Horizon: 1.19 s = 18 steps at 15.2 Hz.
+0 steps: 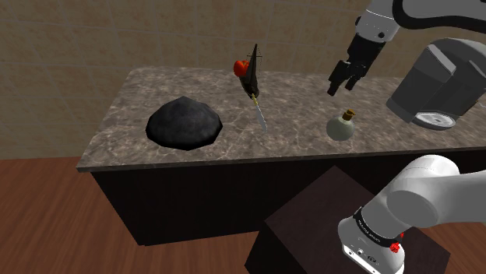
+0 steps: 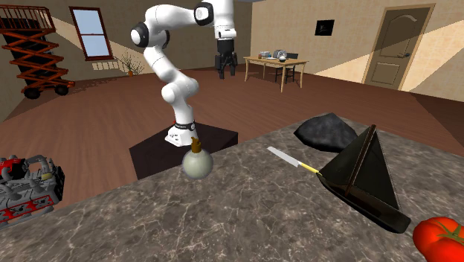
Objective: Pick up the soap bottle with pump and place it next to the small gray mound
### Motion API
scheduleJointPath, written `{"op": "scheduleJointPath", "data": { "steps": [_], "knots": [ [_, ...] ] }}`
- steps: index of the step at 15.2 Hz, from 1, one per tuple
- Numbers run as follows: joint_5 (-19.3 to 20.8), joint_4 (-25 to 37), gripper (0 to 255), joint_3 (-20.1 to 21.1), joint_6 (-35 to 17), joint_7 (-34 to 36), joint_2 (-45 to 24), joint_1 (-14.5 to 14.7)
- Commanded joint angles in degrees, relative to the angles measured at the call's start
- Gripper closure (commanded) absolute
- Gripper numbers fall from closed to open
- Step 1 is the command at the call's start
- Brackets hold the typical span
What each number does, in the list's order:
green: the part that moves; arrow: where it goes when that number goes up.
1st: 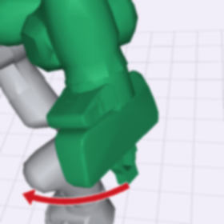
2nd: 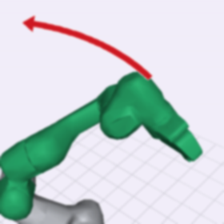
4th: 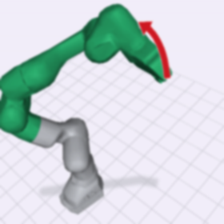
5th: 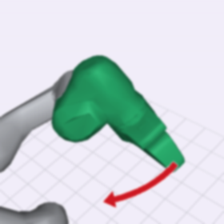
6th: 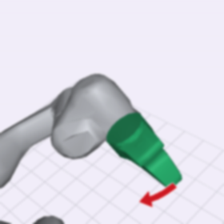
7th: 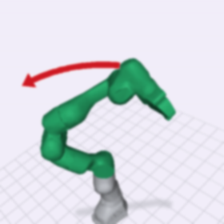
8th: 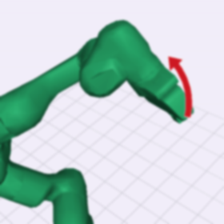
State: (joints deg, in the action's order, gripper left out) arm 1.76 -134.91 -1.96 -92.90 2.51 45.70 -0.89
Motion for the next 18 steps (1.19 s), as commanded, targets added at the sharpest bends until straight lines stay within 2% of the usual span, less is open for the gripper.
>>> {"op": "scheduleJointPath", "data": {
  "steps": [1, 10, 18],
  "knots": [
    [0.00, 0.00, 0, 0.00, 0.00, 0.00, 0.00, 0.00],
    [7.28, -5.91, 0, -10.86, -8.83, -12.31, -3.02, -3.30],
    [12.18, -6.15, 0, -21.21, -18.17, -23.26, -11.53, -5.34]
  ]
}}
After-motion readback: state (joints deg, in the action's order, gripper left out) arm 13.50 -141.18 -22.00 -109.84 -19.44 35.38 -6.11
